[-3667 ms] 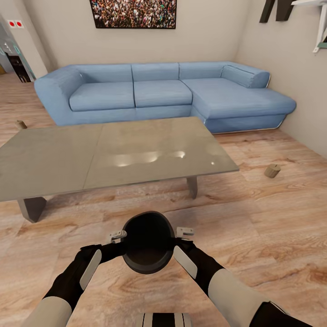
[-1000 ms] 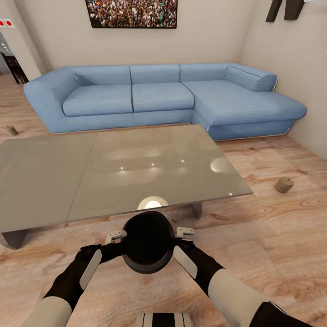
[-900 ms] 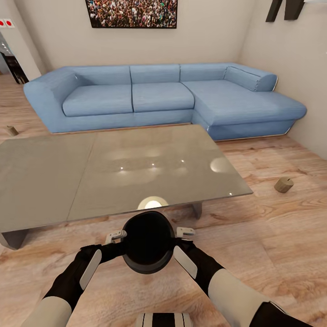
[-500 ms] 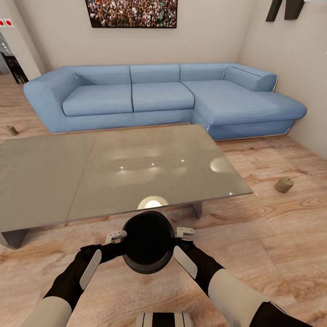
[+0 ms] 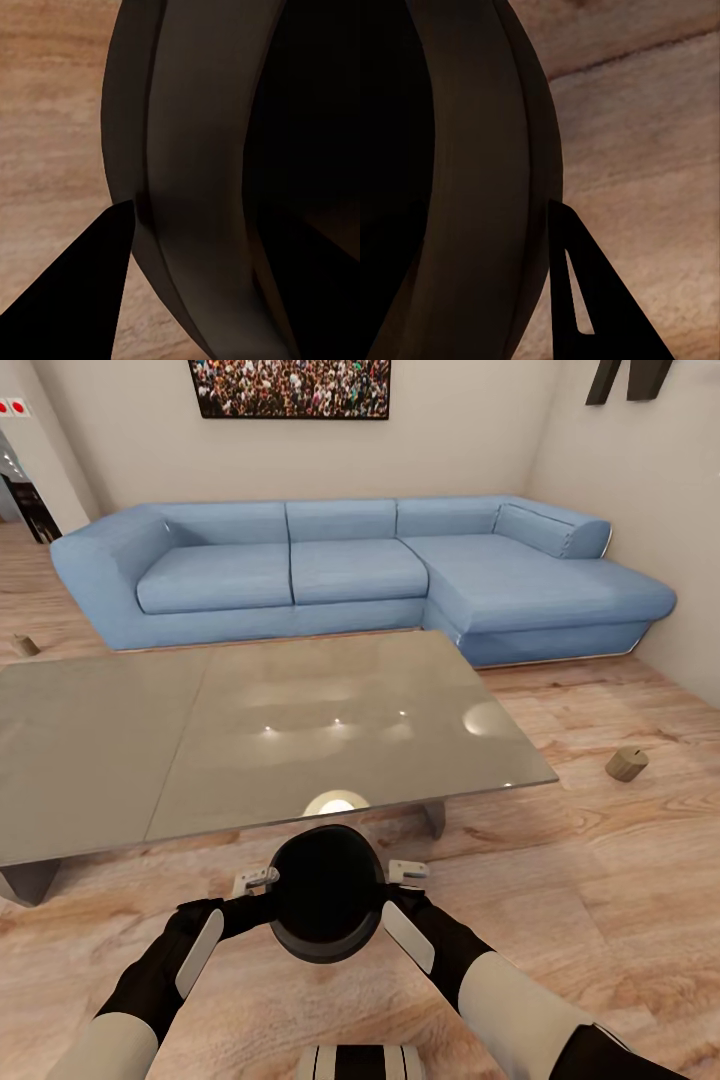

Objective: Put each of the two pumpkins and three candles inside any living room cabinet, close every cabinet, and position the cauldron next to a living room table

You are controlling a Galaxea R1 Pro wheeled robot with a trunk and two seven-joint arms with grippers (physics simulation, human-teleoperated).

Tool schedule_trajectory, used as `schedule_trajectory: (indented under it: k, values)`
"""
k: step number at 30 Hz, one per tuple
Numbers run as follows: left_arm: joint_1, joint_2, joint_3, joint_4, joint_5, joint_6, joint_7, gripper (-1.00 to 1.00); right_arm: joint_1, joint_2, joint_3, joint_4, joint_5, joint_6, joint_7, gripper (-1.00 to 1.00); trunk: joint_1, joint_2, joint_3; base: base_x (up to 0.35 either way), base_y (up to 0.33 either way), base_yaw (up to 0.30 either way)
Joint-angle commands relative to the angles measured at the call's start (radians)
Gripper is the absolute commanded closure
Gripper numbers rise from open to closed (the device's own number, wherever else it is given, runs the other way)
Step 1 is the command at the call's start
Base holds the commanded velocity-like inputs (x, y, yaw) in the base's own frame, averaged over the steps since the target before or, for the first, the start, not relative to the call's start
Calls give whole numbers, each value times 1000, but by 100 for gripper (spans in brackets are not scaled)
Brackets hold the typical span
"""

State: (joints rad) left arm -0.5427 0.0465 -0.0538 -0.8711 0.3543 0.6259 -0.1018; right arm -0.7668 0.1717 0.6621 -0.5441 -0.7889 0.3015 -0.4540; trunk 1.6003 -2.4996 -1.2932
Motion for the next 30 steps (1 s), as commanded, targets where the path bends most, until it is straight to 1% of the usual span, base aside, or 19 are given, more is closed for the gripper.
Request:
schedule_trajectory:
  k: [1,8,9,10,22,30]
  values:
    - [0,10,29,-1,12,5,-3,100,-2,-1,14,-4,-16,-4,12,100,0,0,-1,0,0,0]
    - [0,10,29,-1,12,5,-3,100,-2,-1,14,-4,-16,-4,12,100,0,0,-1,0,0,0]
    - [0,10,29,-1,12,5,-3,-100,-2,-1,14,-4,-16,-4,12,100,0,0,-1,0,0,0]
    - [0,10,29,-1,12,5,-3,-100,-2,-1,14,-4,-16,-4,12,-100,0,0,-1,0,0,0]
    - [0,10,29,-1,12,7,-3,-100,-2,-1,14,-4,-16,-4,12,-100,0,0,-1,0,0,0]
    - [0,10,29,-1,12,10,-1,-100,-2,-1,14,-4,-18,-3,12,-100,-31,56,24,0,0,0]
